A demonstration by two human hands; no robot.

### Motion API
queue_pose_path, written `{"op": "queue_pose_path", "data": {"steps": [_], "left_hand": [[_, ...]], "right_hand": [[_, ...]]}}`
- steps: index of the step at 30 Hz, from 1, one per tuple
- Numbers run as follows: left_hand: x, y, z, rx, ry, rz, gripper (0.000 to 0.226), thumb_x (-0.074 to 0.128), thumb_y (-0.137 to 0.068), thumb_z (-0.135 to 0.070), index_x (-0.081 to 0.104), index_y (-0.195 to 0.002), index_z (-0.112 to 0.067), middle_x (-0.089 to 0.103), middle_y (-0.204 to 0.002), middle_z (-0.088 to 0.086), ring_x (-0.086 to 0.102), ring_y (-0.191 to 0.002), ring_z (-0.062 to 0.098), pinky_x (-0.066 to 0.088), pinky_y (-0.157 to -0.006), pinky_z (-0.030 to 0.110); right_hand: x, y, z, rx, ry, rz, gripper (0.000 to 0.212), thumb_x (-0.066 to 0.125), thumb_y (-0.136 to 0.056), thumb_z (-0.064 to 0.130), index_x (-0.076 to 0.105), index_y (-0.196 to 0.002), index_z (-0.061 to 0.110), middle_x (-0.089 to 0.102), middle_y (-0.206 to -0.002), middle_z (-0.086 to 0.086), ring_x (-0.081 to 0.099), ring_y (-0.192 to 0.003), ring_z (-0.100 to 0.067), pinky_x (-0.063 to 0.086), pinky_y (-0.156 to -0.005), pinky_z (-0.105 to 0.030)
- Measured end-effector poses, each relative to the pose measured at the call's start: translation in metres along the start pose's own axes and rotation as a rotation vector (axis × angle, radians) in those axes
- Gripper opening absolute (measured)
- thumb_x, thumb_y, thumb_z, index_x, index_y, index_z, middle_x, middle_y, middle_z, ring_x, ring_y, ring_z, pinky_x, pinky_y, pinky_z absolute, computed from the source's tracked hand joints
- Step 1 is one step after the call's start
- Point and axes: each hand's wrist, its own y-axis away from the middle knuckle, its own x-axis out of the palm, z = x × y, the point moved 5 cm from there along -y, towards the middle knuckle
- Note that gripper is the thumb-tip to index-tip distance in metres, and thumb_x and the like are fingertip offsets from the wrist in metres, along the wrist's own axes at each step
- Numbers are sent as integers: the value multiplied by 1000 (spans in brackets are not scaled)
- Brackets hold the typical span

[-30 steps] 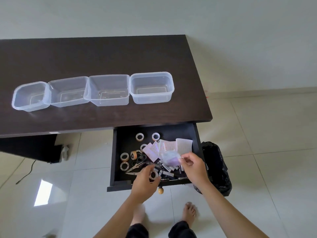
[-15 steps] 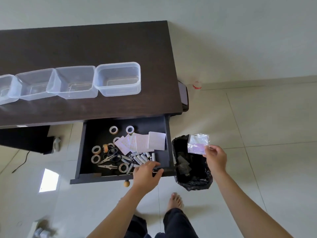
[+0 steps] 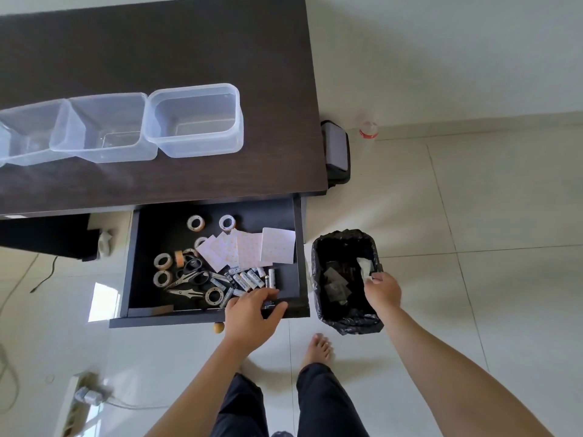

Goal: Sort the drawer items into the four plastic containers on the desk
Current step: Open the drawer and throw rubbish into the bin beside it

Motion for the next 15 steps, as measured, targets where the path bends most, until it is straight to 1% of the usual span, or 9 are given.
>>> {"op": "queue_pose_path", "data": {"steps": [4,6,9,13,15], "left_hand": [[0,1,-1,13,-7,-10,41,49,-84,-58,60,-117,-34,65,-104,-19,59,-102,5,32,-98,31],[0,1,-2,19,0,-14,46,44,-82,-60,61,-116,-34,66,-104,-19,59,-101,5,32,-97,31],[-1,2,-3,29,2,-13,39,50,-87,-55,61,-117,-33,66,-107,-17,59,-103,6,31,-96,30],[-2,1,-4,32,2,35,37,49,-88,-54,59,-118,-33,64,-109,-18,58,-105,7,32,-97,31],[-3,1,-5,35,28,62,37,50,-89,-53,57,-119,-33,64,-109,-18,58,-104,7,33,-99,32]], "right_hand": [[-4,0,8,-17,21,36,30,57,-87,12,61,-117,10,65,-118,-10,61,-102,-28,46,-81,-30],[-9,4,13,-26,-5,28,31,55,-90,12,60,-120,8,65,-118,-11,61,-103,-27,44,-81,-29],[-17,13,19,-50,-35,12,28,54,-92,12,60,-118,9,64,-117,-9,60,-103,-24,43,-82,-29],[-17,30,25,-104,-42,11,24,55,-91,11,63,-114,12,65,-115,-7,57,-96,-17,42,-81,-27],[-13,42,31,-145,-55,12,23,55,-91,12,65,-112,12,65,-114,-5,57,-96,-15,43,-82,-26]]}}
